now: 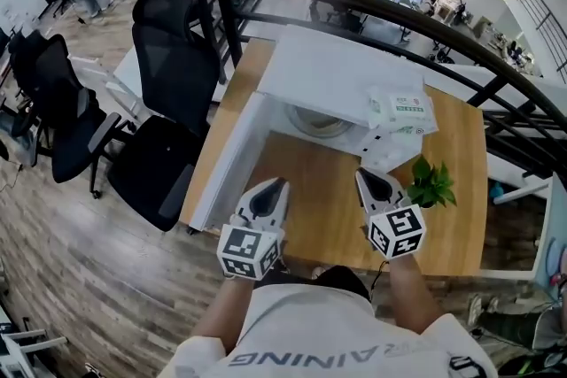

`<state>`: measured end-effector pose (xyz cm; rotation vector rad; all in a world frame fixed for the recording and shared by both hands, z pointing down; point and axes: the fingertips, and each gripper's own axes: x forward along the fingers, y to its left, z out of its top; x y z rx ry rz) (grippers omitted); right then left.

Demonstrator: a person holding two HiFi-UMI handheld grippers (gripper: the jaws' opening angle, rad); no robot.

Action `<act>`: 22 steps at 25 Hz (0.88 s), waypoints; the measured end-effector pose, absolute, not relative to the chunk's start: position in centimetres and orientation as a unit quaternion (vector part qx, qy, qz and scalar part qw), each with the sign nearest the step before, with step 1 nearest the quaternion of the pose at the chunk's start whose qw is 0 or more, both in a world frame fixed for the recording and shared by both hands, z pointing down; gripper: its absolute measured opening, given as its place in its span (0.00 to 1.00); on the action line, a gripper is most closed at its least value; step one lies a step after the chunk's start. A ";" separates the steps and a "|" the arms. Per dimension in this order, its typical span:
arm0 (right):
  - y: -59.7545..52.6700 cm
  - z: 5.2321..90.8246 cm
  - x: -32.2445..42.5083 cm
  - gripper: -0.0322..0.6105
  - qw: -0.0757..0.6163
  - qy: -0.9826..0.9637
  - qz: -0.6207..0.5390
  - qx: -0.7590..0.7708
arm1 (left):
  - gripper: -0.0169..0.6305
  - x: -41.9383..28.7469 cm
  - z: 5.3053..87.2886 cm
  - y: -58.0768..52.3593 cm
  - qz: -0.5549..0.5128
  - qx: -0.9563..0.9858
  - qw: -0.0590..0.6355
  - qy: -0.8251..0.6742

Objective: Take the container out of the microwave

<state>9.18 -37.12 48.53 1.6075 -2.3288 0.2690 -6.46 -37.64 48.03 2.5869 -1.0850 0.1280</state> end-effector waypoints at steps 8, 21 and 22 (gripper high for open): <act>-39.1 51.2 7.9 0.09 0.182 -0.808 0.099 0.551 | 0.11 -6.8 49.4 -39.6 0.055 0.907 0.181 -0.377; -45.1 56.5 4.9 0.10 0.269 -0.829 0.081 0.484 | 0.11 -6.3 50.9 -39.7 0.060 0.894 0.207 -0.392; -45.6 56.9 4.8 0.11 0.278 -0.826 0.077 0.484 | 0.11 -6.3 50.9 -39.6 0.061 0.894 0.207 -0.392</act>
